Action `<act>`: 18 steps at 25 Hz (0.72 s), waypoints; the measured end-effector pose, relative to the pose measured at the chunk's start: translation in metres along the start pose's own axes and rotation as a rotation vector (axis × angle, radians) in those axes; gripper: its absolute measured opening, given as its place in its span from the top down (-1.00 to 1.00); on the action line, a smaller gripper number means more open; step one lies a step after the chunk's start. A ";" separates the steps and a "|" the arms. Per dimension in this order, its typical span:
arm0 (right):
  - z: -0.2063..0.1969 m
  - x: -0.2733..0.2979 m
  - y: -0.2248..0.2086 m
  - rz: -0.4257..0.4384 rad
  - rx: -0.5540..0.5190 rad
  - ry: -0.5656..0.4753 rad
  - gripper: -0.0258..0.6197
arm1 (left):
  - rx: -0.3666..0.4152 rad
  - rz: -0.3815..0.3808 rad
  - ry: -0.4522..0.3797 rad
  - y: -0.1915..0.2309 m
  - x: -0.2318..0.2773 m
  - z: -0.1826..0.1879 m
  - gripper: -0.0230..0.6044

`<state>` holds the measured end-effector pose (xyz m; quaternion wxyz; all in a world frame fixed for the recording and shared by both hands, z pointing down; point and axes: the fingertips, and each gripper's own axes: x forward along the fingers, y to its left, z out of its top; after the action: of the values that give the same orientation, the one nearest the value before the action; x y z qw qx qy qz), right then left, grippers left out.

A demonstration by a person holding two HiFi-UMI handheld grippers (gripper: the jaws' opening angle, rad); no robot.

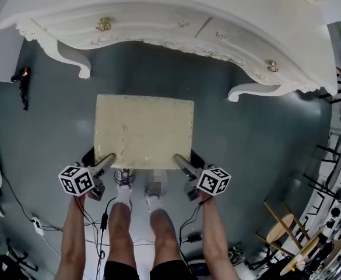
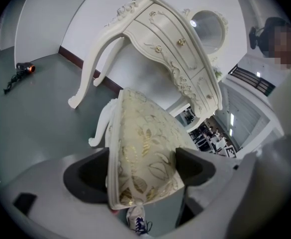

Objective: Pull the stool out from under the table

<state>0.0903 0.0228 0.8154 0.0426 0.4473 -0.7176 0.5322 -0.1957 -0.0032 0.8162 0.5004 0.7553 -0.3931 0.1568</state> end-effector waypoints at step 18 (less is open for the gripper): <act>-0.074 -0.027 -0.003 -0.013 0.027 0.006 -0.23 | 0.028 -0.034 0.076 0.009 -0.021 -0.065 -0.39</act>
<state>0.0771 0.0982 0.8350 0.0419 0.4508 -0.7073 0.5429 -0.2058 0.0612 0.8373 0.5071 0.7622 -0.3588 0.1824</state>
